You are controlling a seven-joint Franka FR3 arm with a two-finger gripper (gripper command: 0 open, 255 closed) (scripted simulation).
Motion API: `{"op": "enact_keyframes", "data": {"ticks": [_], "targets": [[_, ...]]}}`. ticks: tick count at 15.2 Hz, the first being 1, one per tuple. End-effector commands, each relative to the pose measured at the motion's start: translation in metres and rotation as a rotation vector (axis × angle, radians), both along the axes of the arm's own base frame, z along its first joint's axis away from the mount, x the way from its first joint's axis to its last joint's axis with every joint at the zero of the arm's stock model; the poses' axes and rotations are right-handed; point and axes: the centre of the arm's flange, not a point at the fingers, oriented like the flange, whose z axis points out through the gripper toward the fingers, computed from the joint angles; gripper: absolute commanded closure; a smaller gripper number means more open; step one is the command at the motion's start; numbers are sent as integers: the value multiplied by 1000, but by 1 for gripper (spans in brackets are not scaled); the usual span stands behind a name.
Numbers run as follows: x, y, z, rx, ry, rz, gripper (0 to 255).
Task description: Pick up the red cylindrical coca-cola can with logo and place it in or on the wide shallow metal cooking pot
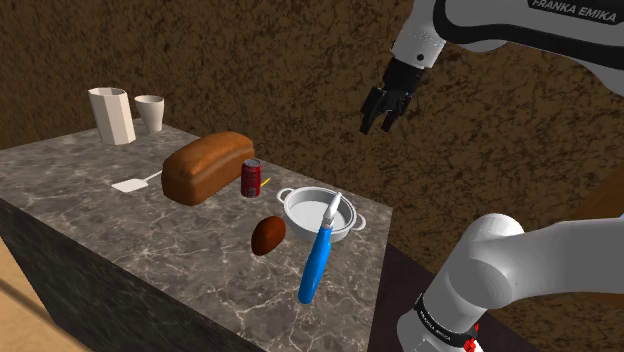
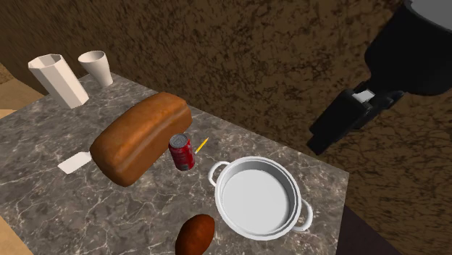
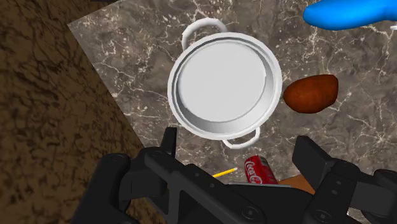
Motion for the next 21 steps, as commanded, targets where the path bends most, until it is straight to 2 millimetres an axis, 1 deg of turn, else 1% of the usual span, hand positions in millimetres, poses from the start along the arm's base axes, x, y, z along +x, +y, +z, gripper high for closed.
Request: {"op": "enact_keyframes", "data": {"ticks": [1, 11, 21], "targets": [[0, 0, 0, 0, 0, 0, 0], [111, 60, -58, -8, 55, -64, 0], [223, 112, -122, -16, 110, -129, 0]]}}
